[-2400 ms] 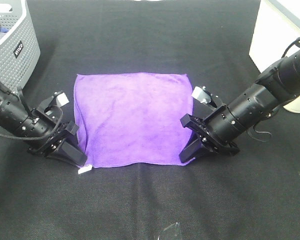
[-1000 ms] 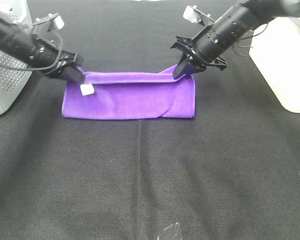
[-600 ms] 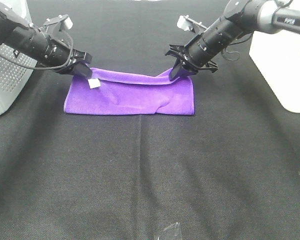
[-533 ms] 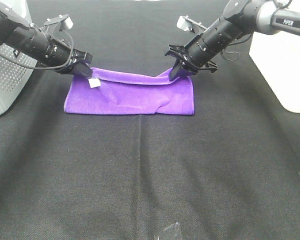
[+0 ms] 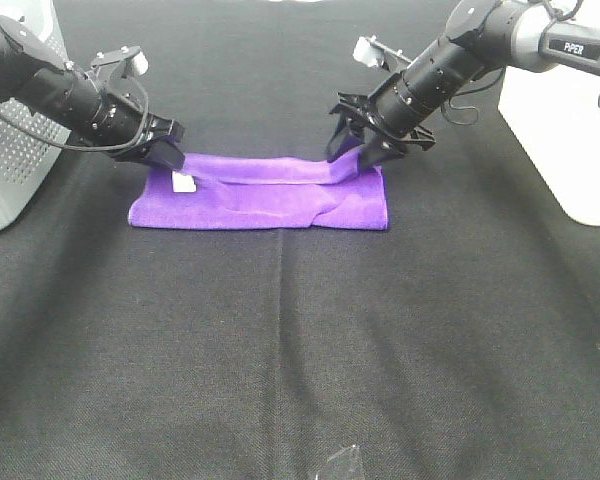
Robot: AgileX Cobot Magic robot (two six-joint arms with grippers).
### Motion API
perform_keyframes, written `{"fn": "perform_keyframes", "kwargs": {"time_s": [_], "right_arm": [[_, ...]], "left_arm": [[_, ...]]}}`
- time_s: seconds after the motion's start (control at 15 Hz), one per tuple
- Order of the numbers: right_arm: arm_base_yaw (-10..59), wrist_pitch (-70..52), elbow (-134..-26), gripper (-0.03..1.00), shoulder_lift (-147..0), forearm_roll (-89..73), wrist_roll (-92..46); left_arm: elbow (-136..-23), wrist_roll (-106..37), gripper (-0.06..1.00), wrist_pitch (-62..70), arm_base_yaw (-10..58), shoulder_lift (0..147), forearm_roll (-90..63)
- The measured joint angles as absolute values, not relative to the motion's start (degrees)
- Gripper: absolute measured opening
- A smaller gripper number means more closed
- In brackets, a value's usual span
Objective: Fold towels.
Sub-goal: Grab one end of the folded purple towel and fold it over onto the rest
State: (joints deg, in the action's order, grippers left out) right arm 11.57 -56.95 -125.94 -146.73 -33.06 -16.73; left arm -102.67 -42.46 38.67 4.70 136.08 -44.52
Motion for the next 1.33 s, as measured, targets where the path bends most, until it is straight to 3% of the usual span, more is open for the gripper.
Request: {"fn": "perform_keyframes", "kwargs": {"time_s": [0.07,0.2,0.33,0.73,0.93,1.33], "right_arm": [[11.57,-59.07,-126.05,0.68,-146.62,-31.51,-16.73],[11.57,-65.43,-128.06,0.73,-146.05,-26.30,-16.73],[11.57,-68.93,-130.98,0.74,-143.70,-20.91,-15.36],[11.57,-69.27,-132.75,0.74,-134.99,-14.61,-7.68],[11.57,-69.33,-127.14,0.74,-130.06,-17.07,-7.56],[11.57,-69.67,-117.80,0.74,-122.67,-17.82,-6.65]], "left_arm": [[-102.73,-40.97,0.43,38.73,4.70,135.91,-43.37],[-103.82,-37.18,0.74,39.59,4.70,135.10,-40.34],[-106.05,-34.15,0.88,44.98,4.70,133.73,-36.10],[-112.01,-23.03,0.91,62.17,2.75,132.75,-27.50],[-112.07,-25.90,0.91,63.71,-1.55,136.59,-32.54],[-113.45,-30.42,0.91,63.60,-1.78,142.27,-38.22]]}}
